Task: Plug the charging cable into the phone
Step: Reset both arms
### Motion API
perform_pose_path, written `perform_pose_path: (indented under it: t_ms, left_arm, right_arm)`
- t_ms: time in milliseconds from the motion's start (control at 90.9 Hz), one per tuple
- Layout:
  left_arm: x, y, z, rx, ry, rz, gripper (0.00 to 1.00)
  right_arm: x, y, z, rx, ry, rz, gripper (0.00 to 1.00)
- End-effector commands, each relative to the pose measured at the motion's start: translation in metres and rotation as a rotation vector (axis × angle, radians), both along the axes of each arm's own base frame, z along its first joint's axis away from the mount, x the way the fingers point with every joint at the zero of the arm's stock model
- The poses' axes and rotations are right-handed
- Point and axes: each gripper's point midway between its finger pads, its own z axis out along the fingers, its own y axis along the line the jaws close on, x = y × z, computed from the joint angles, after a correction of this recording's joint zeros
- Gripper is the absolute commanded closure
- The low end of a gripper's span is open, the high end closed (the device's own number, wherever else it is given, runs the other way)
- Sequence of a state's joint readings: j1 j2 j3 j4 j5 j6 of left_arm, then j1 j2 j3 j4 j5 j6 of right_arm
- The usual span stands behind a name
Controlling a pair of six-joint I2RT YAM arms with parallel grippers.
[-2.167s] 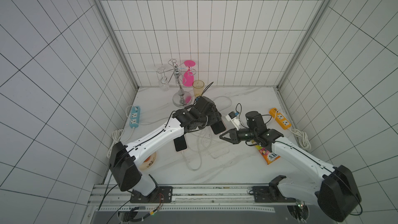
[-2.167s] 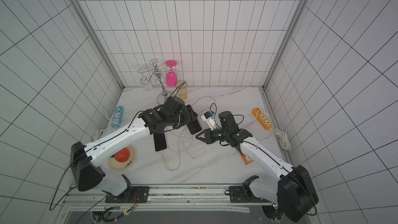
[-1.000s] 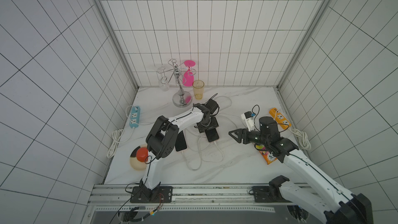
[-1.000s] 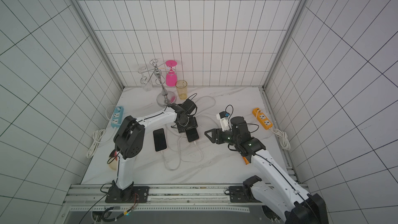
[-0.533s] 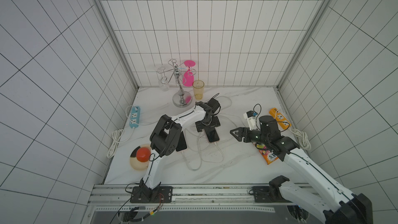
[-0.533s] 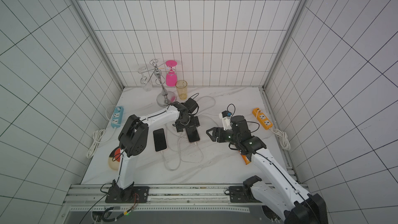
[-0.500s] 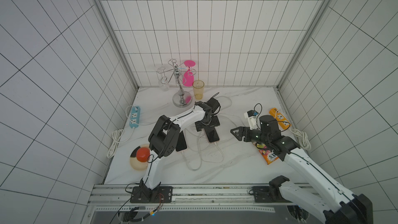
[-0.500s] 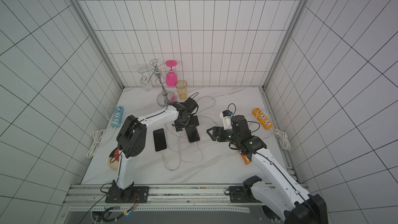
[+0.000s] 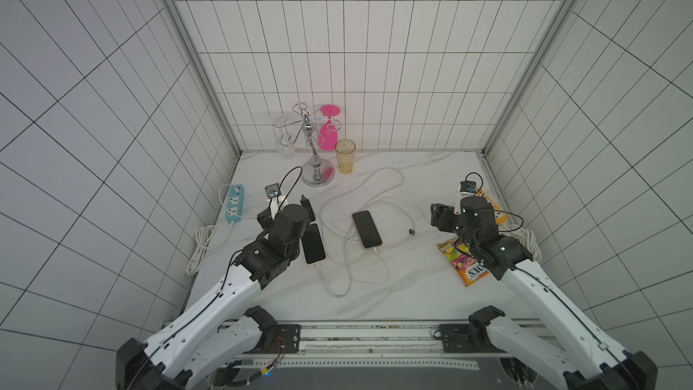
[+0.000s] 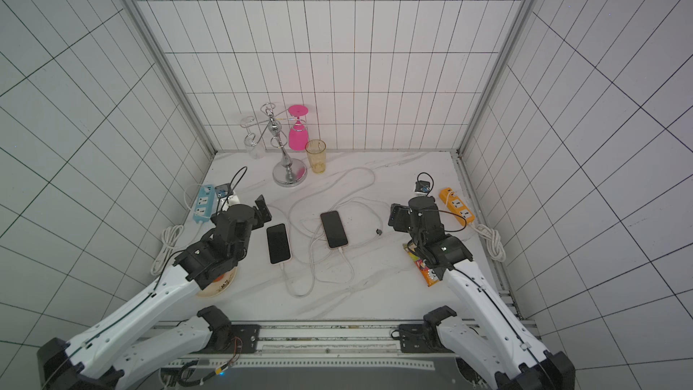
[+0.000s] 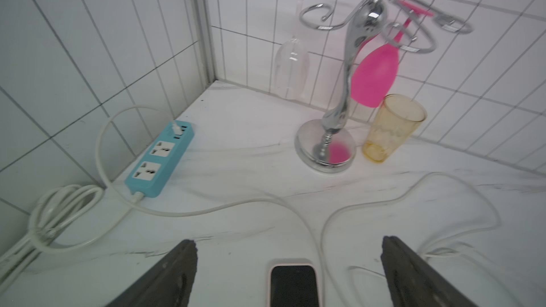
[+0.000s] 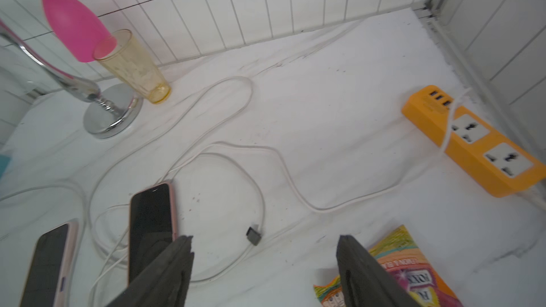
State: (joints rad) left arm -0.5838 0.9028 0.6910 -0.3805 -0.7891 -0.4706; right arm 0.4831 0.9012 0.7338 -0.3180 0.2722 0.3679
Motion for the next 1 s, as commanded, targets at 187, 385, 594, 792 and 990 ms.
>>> perform_pose_path:
  t_ms: [187, 385, 594, 792, 990]
  left_arm:
    - [0.020, 0.052, -0.046, 0.115, 0.015, 0.130, 0.02]
    - [0.044, 0.083, -0.073, 0.036, -0.066, 0.122, 0.02]
    - [0.069, 0.086, -0.076, -0.006, -0.193, 0.025, 0.04]
    - [0.088, 0.070, -0.078, 0.064, -0.150, -0.102, 0.07]
    - [0.097, 0.080, -0.099, 0.112, -0.247, -0.063, 0.03]
  right_arm:
    - [0.000, -0.084, -0.041, -0.302, -0.126, -0.299, 0.11]
    - [0.027, -0.099, -0.056, -0.397, -0.167, -0.330, 0.10]
    - [0.042, -0.139, -0.076, -0.215, -0.267, -0.447, 0.10]
    - [0.068, -0.139, -0.079, -0.213, -0.250, -0.370, 0.12]
    - [0.075, -0.138, -0.097, -0.206, -0.371, -0.347, 0.10]
